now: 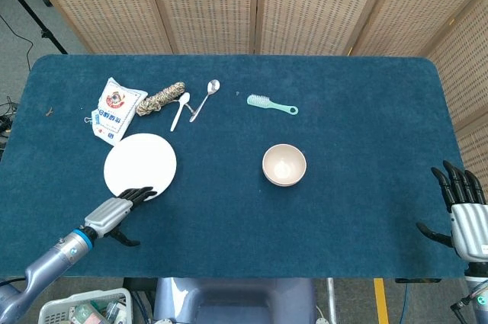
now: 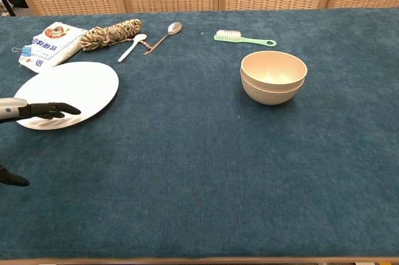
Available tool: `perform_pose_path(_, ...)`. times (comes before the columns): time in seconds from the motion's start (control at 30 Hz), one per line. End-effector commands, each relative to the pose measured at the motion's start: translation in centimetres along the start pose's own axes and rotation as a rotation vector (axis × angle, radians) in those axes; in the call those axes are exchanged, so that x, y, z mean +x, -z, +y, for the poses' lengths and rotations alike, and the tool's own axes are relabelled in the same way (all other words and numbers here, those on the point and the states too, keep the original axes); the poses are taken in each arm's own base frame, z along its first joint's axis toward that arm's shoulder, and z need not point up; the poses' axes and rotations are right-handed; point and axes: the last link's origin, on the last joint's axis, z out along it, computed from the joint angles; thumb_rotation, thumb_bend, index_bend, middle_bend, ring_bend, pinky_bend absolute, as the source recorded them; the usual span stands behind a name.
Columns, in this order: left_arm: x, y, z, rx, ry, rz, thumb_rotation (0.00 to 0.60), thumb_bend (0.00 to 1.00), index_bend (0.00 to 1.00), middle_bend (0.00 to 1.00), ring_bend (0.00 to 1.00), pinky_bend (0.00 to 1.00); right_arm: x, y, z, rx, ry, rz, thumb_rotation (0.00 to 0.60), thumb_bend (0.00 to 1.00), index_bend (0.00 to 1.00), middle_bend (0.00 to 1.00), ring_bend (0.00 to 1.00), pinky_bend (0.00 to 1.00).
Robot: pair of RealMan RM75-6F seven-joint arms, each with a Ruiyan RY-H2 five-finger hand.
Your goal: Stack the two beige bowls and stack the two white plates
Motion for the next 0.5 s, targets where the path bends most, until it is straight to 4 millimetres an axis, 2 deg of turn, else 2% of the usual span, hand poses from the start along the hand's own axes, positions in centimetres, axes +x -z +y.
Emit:
perform_pose_path(0.03, 0.5, 0.2, 0.1, -0.01, 0.005, 0.027, 0.6, 0.02, 0.0, 0.0, 0.0, 0.01, 0.0, 0.0, 0.0, -0.001, 0.0, -0.001, 0.6, 0.0, 0.0, 0.0, 0.0, 0.0)
perform_pose_path(0.33, 2.0, 1.3, 0.0, -0.018, -0.018, 0.105, 0.6, 0.02, 0.0, 0.0, 0.0, 0.0, 0.0, 0.0, 0.1, -0.003, -0.001, 0.001, 0.6, 0.0, 0.0, 0.0, 0.0, 0.0)
perform_pose_path(0.5, 3.6, 2.9, -0.4, 0.001, -0.089, 0.254, 0.6, 0.02, 0.0, 0.0, 0.0, 0.0, 0.2, 0.0, 0.1, -0.005, -0.002, 0.007, 0.6, 0.0, 0.0, 0.0, 0.0, 0.0)
